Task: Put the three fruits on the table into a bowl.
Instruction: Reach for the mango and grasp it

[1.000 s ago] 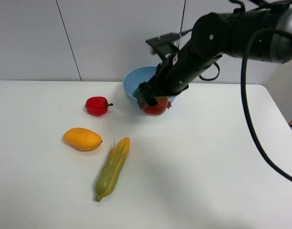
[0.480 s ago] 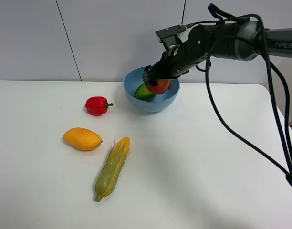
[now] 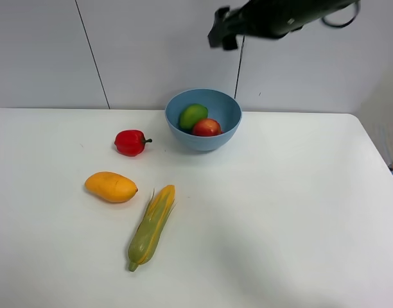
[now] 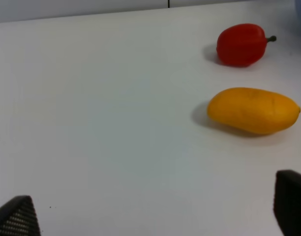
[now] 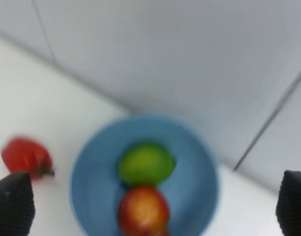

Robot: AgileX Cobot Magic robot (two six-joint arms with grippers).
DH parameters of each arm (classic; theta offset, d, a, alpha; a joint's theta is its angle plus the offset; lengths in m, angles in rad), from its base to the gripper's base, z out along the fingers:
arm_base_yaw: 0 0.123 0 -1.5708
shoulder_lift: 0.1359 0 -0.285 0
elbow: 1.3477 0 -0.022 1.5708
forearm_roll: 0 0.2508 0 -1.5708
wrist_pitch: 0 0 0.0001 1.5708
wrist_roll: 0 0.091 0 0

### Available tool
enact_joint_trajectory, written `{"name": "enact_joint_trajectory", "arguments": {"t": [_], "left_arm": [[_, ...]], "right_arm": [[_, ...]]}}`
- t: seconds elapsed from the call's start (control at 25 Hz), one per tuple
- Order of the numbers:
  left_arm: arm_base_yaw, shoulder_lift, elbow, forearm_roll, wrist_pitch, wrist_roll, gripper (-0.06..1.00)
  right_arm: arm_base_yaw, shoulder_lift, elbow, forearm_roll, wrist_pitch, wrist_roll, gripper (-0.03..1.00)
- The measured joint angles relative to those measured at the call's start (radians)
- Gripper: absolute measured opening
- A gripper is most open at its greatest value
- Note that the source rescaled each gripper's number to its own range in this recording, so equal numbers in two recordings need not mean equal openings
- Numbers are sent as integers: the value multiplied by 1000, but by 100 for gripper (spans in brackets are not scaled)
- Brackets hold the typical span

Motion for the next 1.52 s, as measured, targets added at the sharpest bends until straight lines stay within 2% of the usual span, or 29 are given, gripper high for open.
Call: {"name": "enact_joint_trajectory", "arguments": {"t": [0.12, 0.28, 0.4, 0.56, 0.64, 0.8, 1.0, 1.52], "left_arm": [[0, 0, 0, 0, 0, 0, 91], [0, 0, 0, 0, 0, 0, 91], [0, 0, 0, 0, 0, 0, 91], [0, 0, 0, 0, 0, 0, 91], [0, 0, 0, 0, 0, 0, 91], [0, 0, 0, 0, 0, 0, 91], [0, 0, 0, 0, 0, 0, 91], [0, 0, 0, 0, 0, 0, 91]], "right_arm": [[-33, -228, 99, -38, 18, 60, 99], [-118, -527, 322, -56, 82, 163, 99], [-200, -774, 517, -56, 164, 208, 99], [-323, -1082, 718, -73, 341, 215, 99], [-370, -1228, 780, -90, 419, 217, 99], [-406, -1443, 860, -100, 494, 217, 99], [-406, -1494, 951, -113, 532, 217, 99], [-406, -1494, 956, -113, 518, 217, 99]]}}
